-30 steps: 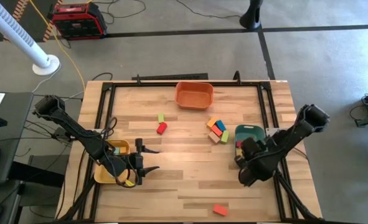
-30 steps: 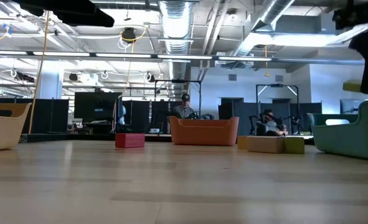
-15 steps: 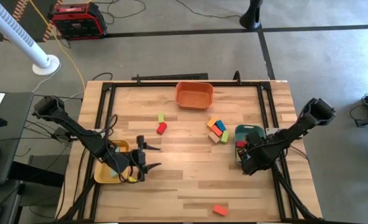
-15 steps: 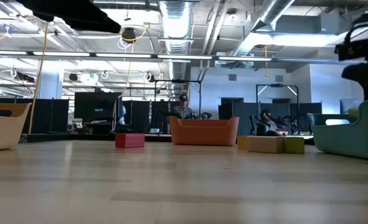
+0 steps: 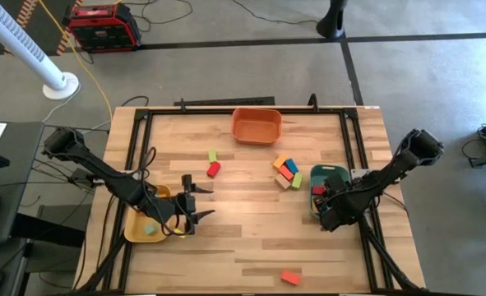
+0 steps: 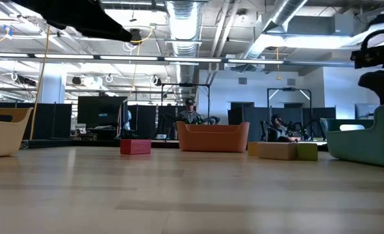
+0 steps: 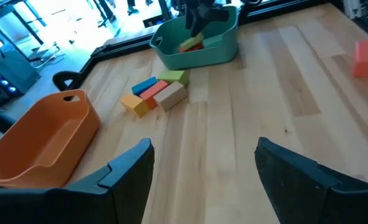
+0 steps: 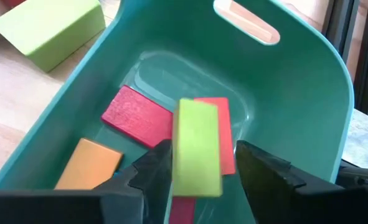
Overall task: Sort blocks by size
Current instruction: Put the medium light green block into the green bin
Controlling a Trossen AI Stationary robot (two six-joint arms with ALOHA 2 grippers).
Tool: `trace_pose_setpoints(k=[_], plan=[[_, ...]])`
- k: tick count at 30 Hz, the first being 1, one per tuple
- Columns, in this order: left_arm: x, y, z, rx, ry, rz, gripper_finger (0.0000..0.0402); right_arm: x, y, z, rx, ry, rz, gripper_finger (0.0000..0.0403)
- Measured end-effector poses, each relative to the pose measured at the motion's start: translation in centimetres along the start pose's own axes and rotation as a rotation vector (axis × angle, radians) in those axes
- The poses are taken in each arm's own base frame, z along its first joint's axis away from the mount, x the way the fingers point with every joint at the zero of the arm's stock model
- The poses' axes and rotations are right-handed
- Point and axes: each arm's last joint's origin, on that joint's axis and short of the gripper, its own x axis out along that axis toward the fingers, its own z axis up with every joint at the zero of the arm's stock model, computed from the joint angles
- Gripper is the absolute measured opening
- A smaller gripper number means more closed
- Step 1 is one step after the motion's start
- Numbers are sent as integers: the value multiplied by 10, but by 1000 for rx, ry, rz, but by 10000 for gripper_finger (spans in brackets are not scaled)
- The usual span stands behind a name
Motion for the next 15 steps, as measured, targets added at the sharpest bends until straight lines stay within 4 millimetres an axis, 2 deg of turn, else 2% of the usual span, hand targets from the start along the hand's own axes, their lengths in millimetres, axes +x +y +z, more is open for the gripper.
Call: trace_pose_setpoints(k=[6,15], plan=[[4,6,-1,-5,14,29,267,0,0,0,-5,-5,3,225],[11,16,-4,-7,51,75,267,-2,0,-3,-21,-62,36,226]])
